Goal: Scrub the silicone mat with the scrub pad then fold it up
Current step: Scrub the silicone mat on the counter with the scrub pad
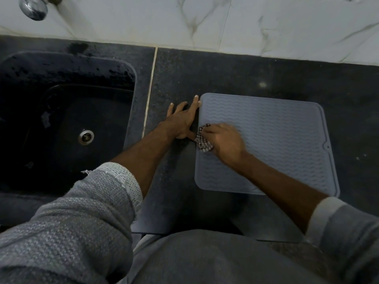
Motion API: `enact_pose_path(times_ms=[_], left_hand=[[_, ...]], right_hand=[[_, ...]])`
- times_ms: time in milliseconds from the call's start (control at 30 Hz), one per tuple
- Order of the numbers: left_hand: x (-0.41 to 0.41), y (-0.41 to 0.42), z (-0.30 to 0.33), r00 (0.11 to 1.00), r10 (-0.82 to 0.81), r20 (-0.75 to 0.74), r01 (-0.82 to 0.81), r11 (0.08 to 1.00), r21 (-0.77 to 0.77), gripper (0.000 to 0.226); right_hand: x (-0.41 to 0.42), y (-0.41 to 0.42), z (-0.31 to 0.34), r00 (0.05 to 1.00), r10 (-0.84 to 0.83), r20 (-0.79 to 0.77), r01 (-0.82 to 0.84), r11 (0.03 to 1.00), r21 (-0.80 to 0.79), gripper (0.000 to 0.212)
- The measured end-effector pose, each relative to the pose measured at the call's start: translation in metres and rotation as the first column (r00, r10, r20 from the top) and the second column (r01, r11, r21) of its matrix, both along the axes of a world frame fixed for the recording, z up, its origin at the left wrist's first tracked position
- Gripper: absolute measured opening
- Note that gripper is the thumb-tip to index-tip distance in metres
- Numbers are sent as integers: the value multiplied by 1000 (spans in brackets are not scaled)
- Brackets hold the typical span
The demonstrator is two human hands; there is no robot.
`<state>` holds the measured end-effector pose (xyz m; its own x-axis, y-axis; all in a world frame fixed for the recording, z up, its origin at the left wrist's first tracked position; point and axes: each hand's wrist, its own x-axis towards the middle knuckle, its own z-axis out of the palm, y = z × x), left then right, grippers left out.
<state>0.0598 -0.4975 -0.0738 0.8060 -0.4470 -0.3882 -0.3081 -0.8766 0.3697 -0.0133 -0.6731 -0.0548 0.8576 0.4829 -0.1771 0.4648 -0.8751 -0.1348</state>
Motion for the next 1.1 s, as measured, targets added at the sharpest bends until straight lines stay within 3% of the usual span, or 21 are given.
enact_pose_path(times_ms=[133, 300, 433, 700, 800, 933, 1100], left_hand=[[-1, 1, 2, 999, -49, 8, 48, 998, 32, 123], [-12, -6, 8, 972, -181, 153, 160, 977, 142, 98], [-21, -6, 12, 975, -160, 151, 137, 979, 153, 79], [-21, -13, 23, 986, -139, 92, 118, 971, 209, 81], [-24, -14, 25, 986, -144, 89, 123, 969, 217, 81], [-25, -17, 28, 987, -136, 84, 113, 965, 235, 82], [-27, -19, 28, 990, -121, 73, 101, 965, 241, 83]], right_hand=[[-2, -2, 1, 999, -19, -44, 19, 1000, -1, 49], [-5, -1, 6, 998, -47, -40, 49, 997, 61, 48], [-8, 3, 8, 996, -81, -31, 83, 993, 81, 48], [-65, 7, -4, 994, -62, -93, 68, 996, 53, 50], [-72, 1, -5, 997, -8, -72, 13, 998, 62, 45], [-46, 6, 3, 998, -60, -36, 65, 984, 164, 36], [-67, 17, -5, 1000, -25, -4, 26, 995, 95, 40]])
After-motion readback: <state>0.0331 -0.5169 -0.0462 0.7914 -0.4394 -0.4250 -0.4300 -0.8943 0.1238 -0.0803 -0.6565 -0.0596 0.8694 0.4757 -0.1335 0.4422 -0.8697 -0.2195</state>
